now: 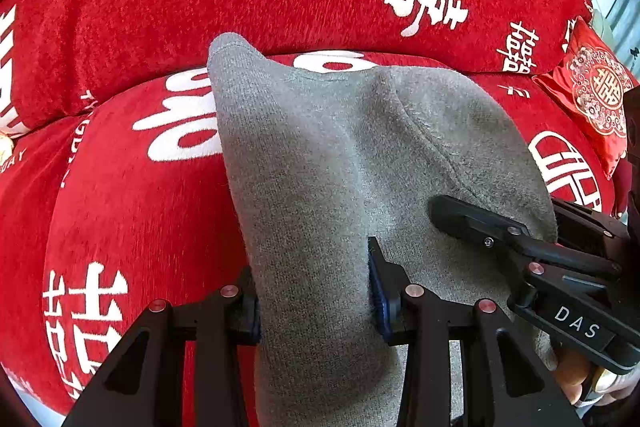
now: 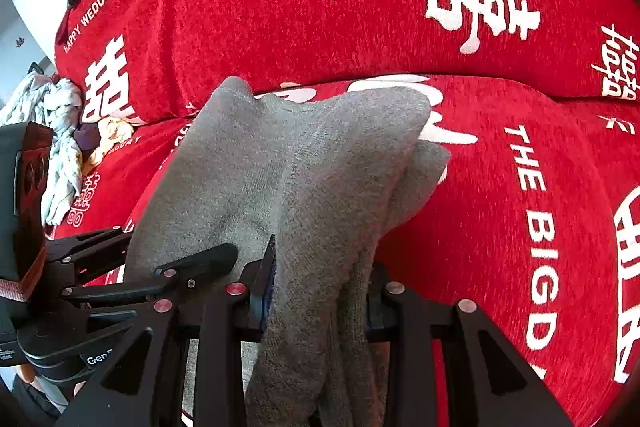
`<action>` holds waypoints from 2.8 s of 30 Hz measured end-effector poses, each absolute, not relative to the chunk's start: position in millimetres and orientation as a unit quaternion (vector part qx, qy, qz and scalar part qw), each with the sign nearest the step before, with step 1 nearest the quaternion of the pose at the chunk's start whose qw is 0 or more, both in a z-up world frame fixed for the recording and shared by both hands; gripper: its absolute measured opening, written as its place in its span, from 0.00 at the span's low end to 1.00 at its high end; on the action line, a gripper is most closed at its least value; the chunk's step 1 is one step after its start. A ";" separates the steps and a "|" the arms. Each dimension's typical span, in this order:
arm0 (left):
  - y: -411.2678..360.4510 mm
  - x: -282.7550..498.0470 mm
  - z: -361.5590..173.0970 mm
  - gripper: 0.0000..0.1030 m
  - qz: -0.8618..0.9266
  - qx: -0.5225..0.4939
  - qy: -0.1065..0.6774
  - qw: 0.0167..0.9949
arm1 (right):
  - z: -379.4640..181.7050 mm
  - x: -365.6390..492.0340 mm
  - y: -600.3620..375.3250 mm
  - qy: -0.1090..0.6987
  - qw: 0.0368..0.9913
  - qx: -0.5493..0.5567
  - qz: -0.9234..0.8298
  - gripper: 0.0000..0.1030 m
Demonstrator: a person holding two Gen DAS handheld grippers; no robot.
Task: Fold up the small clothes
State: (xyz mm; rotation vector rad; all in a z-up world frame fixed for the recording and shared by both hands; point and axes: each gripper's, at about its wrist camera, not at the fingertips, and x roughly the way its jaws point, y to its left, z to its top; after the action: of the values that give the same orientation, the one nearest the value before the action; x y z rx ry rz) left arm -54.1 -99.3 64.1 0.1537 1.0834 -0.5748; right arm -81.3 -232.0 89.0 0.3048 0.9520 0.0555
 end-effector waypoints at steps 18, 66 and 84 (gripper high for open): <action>-72.9 -83.8 61.6 0.41 -0.260 0.061 0.508 0.819 | 87.7 -106.9 -205.8 0.457 0.879 0.134 0.040 0.33; -12.4 -122.3 30.2 0.86 -0.215 0.055 0.501 0.837 | 40.0 -159.5 -227.4 0.457 0.867 0.195 0.038 0.54; 22.4 -144.1 15.2 1.00 -0.182 0.042 0.495 0.849 | 37.2 -216.5 -169.7 0.421 0.893 0.086 0.135 0.54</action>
State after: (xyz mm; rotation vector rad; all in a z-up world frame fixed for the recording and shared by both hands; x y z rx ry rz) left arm -144.1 22.4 15.2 0.0879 1.0421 -0.3846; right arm -216.5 -169.7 37.2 0.1777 0.8727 0.2798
